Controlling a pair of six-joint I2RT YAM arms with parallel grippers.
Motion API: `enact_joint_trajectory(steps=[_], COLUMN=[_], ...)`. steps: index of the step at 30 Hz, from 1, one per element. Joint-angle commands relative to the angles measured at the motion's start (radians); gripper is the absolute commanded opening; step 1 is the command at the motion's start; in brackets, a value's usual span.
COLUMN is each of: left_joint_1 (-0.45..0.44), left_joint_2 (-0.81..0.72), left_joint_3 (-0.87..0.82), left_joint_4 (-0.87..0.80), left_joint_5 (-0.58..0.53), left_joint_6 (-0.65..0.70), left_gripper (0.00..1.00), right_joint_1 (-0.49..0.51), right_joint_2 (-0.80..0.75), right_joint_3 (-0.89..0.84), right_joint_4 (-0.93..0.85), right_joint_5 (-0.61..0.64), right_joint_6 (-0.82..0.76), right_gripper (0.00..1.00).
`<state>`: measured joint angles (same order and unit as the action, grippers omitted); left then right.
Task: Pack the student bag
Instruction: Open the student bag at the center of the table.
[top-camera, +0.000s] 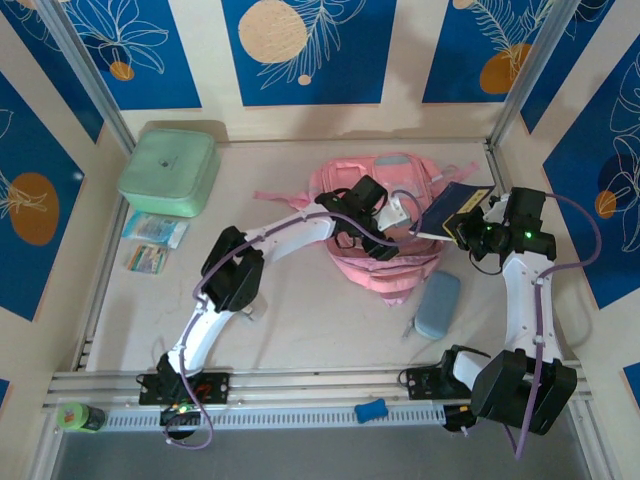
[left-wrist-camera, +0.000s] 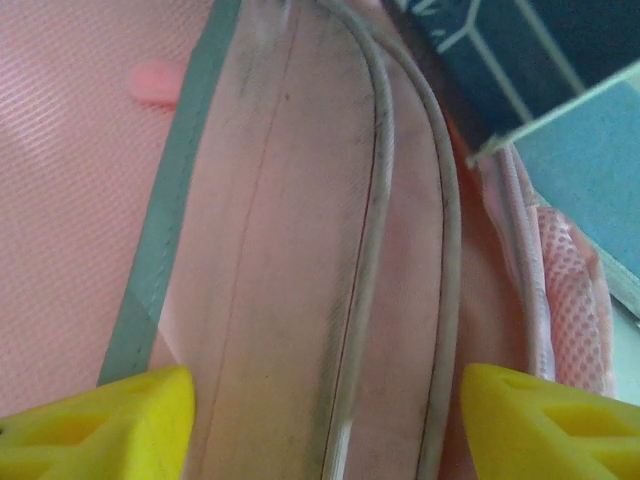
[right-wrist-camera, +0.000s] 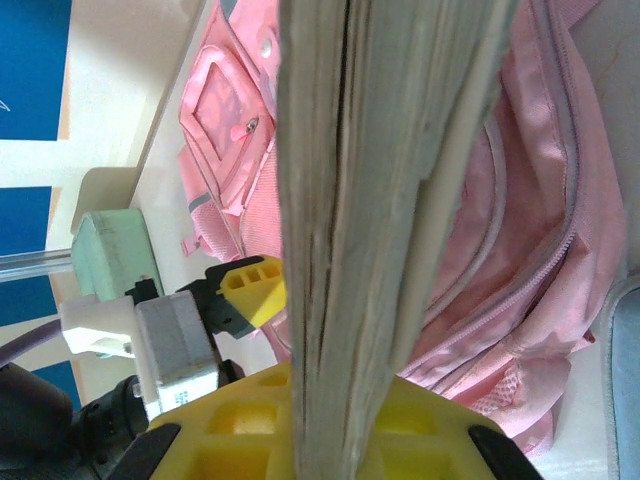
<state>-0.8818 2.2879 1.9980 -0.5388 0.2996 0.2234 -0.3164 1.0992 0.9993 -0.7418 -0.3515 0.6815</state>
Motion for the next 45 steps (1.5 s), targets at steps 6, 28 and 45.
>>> enact_joint_trajectory(steps=[6, 28, 45], left_joint_1=[-0.002, 0.135, 0.198], left_joint_2=[0.052, -0.236, -0.446], left_joint_3=[0.05, -0.229, -0.217], left_joint_4=[0.063, 0.086, -0.006], left_joint_5=[-0.137, -0.454, -0.452], left_joint_6=[0.005, -0.204, -0.297], left_gripper=[0.5, 0.0, 0.0], right_joint_1=[-0.006, 0.171, 0.26], right_joint_2=[-0.026, 0.036, -0.039], right_joint_3=[-0.011, 0.038, 0.026], right_joint_4=[0.024, 0.049, -0.11], right_joint_5=[-0.032, -0.046, 0.009], right_joint_6=[0.012, -0.005, -0.1], right_gripper=[0.0, 0.0, 0.0])
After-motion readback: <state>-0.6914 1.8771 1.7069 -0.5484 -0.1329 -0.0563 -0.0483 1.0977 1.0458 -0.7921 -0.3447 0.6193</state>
